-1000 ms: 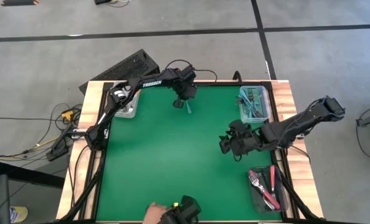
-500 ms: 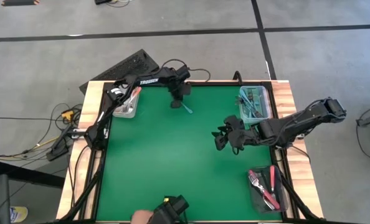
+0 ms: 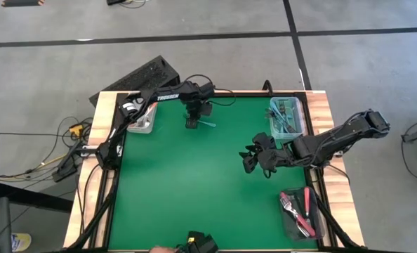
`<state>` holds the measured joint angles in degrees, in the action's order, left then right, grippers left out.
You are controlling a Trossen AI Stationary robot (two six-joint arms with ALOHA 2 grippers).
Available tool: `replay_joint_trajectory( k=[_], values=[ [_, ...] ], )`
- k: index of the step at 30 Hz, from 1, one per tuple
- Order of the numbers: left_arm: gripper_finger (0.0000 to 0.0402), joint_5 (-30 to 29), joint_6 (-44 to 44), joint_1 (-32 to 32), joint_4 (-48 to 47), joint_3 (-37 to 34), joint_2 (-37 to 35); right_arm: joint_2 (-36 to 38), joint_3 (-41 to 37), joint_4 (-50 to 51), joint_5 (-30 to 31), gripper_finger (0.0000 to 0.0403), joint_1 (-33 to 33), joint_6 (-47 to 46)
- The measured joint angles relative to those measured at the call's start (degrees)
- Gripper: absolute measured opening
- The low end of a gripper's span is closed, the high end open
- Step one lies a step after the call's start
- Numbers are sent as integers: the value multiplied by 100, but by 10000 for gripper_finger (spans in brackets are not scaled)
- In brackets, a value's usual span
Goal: Sort silverware by color (type)
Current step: Put the blue fork into the transparent bin
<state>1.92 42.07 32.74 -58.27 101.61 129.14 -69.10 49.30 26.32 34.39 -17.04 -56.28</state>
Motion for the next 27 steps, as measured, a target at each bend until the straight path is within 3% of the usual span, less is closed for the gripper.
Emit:
replay_joint_trajectory(
  k=[5, 11, 18, 20, 25, 27],
  values=[
    [0, 727, -78, -11, -112, -1, -241, 0, 0, 1, 17, 238, -24, 1],
    [7, 810, -442, -57, -524, -3, -184, 0, 0, 29, 21, 238, -56, -1],
    [65, 1337, -1094, -235, -841, 3, -183, 0, 0, 29, 97, 238, -295, -21],
    [86, 1192, -1396, -284, -910, 7, -183, -4, 0, 32, 216, 238, -397, -23],
    [121, 137, -2349, -417, -398, -374, -222, -93, 1, 51, 483, 238, -639, -95],
    [126, 98, -2436, -444, -262, -584, -253, -184, 10, 51, 497, 238, -662, -153]
  ],
)
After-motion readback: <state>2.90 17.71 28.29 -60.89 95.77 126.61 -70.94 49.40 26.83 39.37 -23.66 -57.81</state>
